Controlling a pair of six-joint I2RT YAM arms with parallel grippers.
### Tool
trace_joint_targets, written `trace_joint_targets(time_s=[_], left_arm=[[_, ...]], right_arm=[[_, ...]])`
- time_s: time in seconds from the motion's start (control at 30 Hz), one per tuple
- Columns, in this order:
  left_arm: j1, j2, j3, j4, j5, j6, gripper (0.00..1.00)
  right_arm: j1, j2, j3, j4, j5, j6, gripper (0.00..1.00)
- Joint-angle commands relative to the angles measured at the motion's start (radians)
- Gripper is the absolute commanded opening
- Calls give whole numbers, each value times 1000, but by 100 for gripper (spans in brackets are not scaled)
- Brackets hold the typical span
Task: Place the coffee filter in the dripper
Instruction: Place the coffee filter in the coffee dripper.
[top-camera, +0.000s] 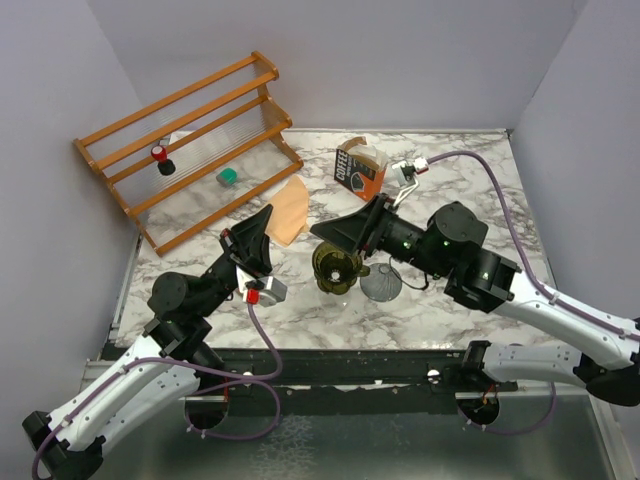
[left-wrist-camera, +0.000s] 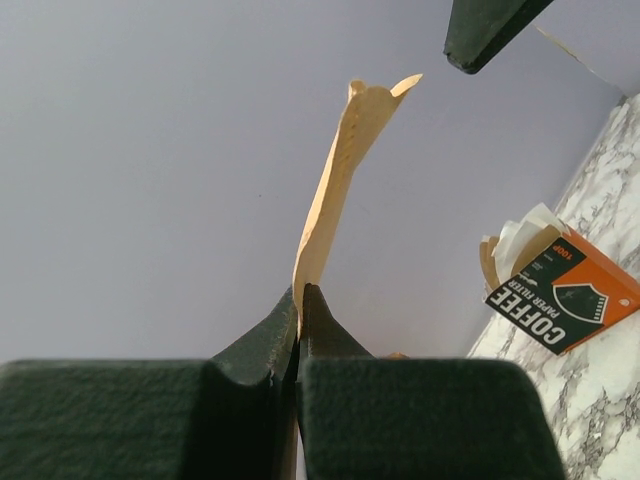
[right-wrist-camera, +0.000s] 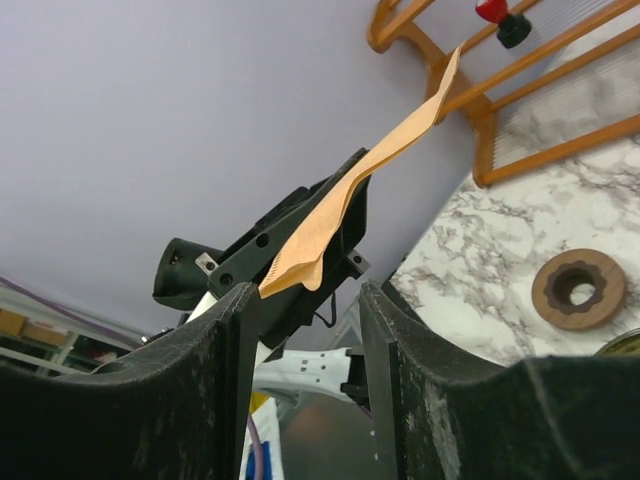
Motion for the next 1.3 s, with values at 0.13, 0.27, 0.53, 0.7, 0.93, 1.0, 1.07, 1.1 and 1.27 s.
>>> trace_joint_targets(time_s=[0.13, 0.27, 0.53, 0.7, 0.93, 1.0, 1.07, 1.1, 1.27], left_arm=[[3, -5, -1, 38, 10, -46, 0], [4, -5, -2, 38, 11, -59, 0], [4, 1, -2, 42, 23, -76, 0], [4, 1, -2, 44, 34, -85, 0], [3, 3, -1, 47, 48, -103, 0], [4, 3, -3, 48, 50, -106, 0], [3, 4, -2, 49, 55, -110, 0], [4, 4, -3, 49, 56, -113, 0], [3, 6, -2, 52, 61, -118, 0]], right_arm=[[7, 23, -33, 103, -59, 42, 43], [7, 33, -37, 121, -71, 49, 39], [7, 46, -47, 162, -90, 65, 38], [7, 41, -61, 197, -77, 75, 36], [7, 43, -70, 225, -66, 89, 29], [7, 46, -69, 228, -66, 90, 28], [7, 48, -69, 232, -66, 94, 28], [7, 49, -70, 236, -66, 95, 28], [7, 57, -65, 243, -77, 97, 23]])
